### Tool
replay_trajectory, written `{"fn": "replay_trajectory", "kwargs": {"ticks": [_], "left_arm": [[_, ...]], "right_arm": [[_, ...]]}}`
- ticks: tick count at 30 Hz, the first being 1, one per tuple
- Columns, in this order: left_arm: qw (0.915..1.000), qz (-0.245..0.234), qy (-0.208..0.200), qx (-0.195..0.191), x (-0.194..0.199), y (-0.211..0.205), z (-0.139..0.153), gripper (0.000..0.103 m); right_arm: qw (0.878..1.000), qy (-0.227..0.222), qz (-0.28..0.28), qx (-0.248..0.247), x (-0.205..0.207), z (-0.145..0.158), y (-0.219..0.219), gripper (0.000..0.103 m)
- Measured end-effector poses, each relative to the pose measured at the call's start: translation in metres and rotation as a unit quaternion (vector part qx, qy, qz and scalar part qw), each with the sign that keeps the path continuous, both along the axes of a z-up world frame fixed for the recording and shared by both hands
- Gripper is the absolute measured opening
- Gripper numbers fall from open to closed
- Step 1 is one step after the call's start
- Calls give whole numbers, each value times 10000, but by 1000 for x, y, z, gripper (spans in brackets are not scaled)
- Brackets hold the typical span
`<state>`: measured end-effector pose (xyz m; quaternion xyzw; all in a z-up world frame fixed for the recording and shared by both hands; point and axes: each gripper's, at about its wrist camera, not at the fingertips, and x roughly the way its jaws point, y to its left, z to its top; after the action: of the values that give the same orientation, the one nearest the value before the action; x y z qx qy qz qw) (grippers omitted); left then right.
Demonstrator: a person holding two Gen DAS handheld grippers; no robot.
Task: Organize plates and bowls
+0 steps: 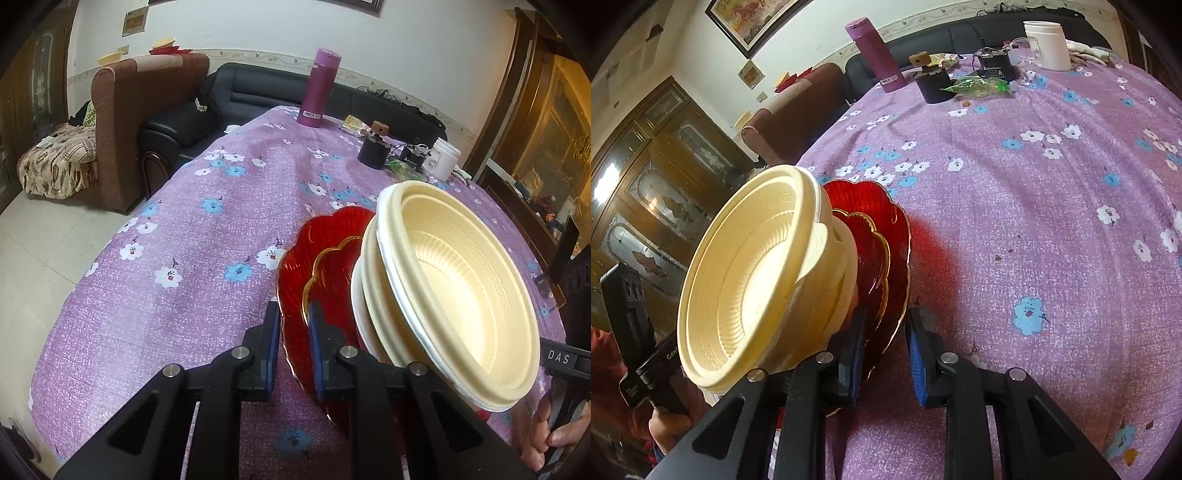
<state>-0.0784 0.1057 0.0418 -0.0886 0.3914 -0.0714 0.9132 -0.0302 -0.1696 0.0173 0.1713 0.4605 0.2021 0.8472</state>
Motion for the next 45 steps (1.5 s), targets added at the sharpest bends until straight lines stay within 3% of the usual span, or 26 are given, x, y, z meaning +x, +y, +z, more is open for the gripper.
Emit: {"fn": "replay_trajectory", "kwargs": {"ticks": [12, 33, 45], "left_arm": [[9999, -143, 12, 22, 1, -28, 2, 15], [9965, -782, -126, 266, 11, -144, 13, 16], [9951, -931, 4, 347, 18, -193, -10, 23]], "right_arm": [[9998, 8, -177, 68, -11, 3, -23, 24], [9947, -90, -980, 310, -54, 8, -123, 24], [9879, -174, -1515, 286, -67, 5, -170, 24]]}}
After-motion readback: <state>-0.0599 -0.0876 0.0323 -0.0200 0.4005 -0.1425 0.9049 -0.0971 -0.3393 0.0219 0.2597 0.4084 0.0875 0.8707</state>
